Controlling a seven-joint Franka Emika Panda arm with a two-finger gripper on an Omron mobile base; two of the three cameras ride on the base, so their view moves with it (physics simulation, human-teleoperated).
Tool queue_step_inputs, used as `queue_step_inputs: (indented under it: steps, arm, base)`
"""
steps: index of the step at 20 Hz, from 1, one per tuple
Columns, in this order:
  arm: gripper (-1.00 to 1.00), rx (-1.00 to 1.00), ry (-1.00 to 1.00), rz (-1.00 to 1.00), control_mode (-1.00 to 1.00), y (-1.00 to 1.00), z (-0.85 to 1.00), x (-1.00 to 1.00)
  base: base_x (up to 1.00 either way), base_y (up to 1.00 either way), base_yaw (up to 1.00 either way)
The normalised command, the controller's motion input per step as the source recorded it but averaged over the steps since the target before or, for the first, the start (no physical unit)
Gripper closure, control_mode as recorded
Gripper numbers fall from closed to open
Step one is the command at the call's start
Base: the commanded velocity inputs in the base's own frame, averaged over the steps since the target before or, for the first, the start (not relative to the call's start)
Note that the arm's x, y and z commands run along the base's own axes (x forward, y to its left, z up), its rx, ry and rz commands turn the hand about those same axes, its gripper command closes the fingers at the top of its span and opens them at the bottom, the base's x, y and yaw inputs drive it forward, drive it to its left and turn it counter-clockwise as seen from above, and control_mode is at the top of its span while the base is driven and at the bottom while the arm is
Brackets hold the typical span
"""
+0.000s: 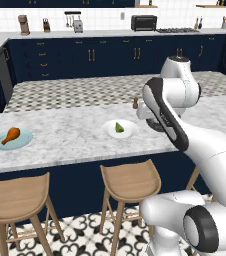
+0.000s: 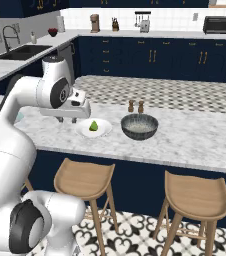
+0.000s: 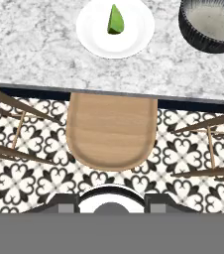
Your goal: Pick the chicken drumstick and lemon wedge from their plates and place them in the bowl. Then put the bowl in the fridge.
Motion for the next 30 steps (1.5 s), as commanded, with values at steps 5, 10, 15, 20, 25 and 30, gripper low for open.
queue_step_inputs:
  steps: [5, 10, 15, 20, 25, 30]
  arm:
    - [-1.0, -0.01, 0.03, -0.01, -1.0, -0.05, -0.19, 0.47]
    - [-1.0, -0.06, 0.06, 0.0, -1.0, 0.04, -0.6, 1.0]
    - [-1.0, 0.0, 0.12, 0.0, -1.0, 0.31, -0.39, 0.98]
    - [-1.0, 0.0, 0.18, 0.0, -1.0, 0.27, -0.32, 0.85]
    - [-1.0, 0.0, 0.11, 0.0, -1.0, 0.0, -0.27, 0.26]
    - [-1.0, 0.0, -0.02, 0.0, -1.0, 0.0, -0.53, 0.22]
  base:
    - [0.0, 0.0, 0.0]
    - [0.0, 0.0, 0.0]
    - [0.0, 0.0, 0.0]
    - [0.0, 0.0, 0.0]
    - [0.0, 0.0, 0.0]
    - [0.0, 0.0, 0.0]
